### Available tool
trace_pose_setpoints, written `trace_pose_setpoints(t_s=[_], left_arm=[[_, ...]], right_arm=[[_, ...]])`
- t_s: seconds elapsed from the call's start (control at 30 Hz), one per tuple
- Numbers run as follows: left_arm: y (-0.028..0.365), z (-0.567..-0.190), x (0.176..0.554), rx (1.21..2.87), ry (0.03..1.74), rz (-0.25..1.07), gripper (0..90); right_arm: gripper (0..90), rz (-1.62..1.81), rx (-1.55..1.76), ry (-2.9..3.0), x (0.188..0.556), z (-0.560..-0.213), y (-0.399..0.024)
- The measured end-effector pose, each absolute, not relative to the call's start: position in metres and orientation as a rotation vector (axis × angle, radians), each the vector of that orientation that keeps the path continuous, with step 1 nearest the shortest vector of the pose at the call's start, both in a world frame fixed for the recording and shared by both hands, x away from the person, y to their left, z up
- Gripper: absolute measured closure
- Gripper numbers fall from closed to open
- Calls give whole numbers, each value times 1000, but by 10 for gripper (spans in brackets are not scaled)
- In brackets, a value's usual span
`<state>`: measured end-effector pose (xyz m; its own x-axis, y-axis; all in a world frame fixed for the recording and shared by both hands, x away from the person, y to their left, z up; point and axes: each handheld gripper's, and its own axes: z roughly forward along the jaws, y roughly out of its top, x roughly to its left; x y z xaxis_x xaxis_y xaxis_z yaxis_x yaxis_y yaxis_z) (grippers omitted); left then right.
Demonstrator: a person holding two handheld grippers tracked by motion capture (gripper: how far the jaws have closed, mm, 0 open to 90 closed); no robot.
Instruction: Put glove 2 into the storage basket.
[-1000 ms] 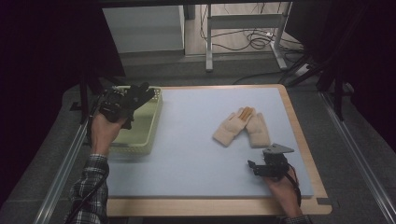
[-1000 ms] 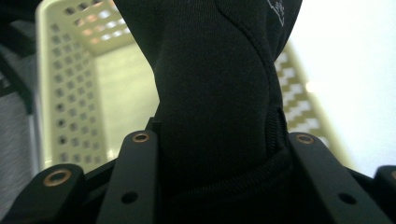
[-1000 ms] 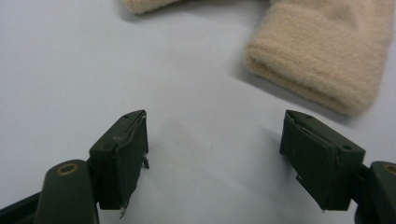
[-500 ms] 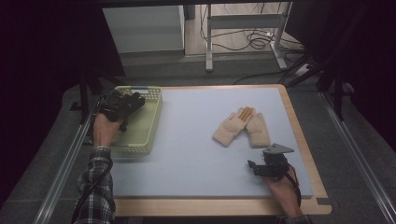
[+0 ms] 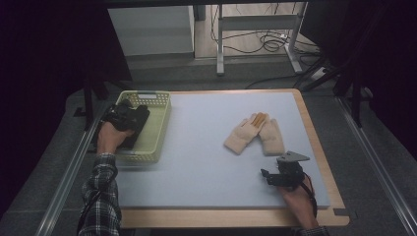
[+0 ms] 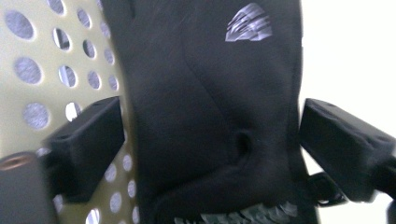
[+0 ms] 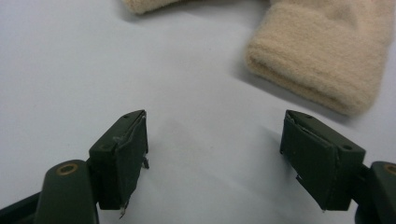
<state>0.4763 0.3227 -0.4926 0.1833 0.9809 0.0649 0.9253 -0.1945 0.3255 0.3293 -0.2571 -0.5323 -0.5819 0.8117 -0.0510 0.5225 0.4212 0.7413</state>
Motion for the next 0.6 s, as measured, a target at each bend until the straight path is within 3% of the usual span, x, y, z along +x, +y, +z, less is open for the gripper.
trace_pose_setpoints(t_s=[0.27,0.6], left_arm=[[314,-456,442,2059,1561,381,19],[274,-443,398,2063,1279,473,11]], right_arm=[[229,975,1137,2277,329,-532,-257],[229,972,1137,2279,329,-532,-257]])
